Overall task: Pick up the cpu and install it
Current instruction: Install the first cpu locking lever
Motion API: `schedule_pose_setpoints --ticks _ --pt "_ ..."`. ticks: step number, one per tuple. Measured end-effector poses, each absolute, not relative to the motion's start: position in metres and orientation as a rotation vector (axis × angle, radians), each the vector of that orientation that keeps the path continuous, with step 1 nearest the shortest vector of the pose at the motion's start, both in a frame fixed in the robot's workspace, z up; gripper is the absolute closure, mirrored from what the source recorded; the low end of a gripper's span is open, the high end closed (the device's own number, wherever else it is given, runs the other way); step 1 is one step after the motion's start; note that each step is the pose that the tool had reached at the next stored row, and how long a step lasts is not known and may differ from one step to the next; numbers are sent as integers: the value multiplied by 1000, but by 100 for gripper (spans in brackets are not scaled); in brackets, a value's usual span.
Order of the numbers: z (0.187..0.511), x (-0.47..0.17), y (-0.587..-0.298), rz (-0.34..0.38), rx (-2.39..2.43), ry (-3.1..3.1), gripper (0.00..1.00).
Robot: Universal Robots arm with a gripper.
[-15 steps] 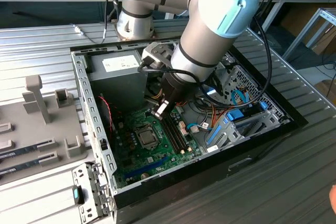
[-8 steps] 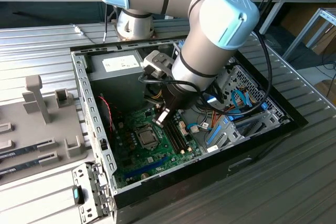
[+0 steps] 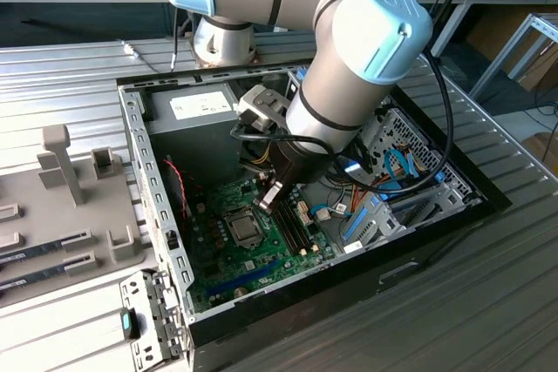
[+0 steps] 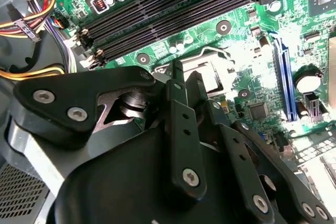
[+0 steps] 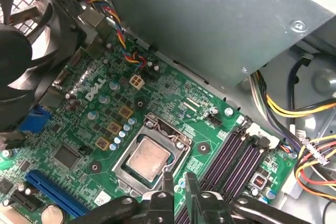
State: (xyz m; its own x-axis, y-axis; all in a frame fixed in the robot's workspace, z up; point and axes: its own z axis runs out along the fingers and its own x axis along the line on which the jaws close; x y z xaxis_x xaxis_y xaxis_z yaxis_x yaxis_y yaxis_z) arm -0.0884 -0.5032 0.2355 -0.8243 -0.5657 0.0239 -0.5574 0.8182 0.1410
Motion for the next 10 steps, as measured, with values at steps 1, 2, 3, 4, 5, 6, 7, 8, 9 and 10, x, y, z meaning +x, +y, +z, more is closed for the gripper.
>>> schedule_pose_setpoints --ticks 1,2,3,4,5,6,7,8,9,10 --pt "235 -88 -503 -198 883 -2942 76" --pt "235 -88 -503 -198 851 -2953 76" --pt "234 -88 -503 -197 831 -2959 76" --pt "234 -88 -503 -195 808 -2966 76" --pt "233 -88 -503 -164 779 -2971 76" --pt "233 -88 -503 -145 768 -2973 76" --pt "233 -88 -503 -128 757 -2974 76" --pt "233 -88 -503 -106 735 -2977 76" --pt "233 -88 -503 -100 721 -2980 76" --pt "233 -88 -503 -95 705 -2984 76"
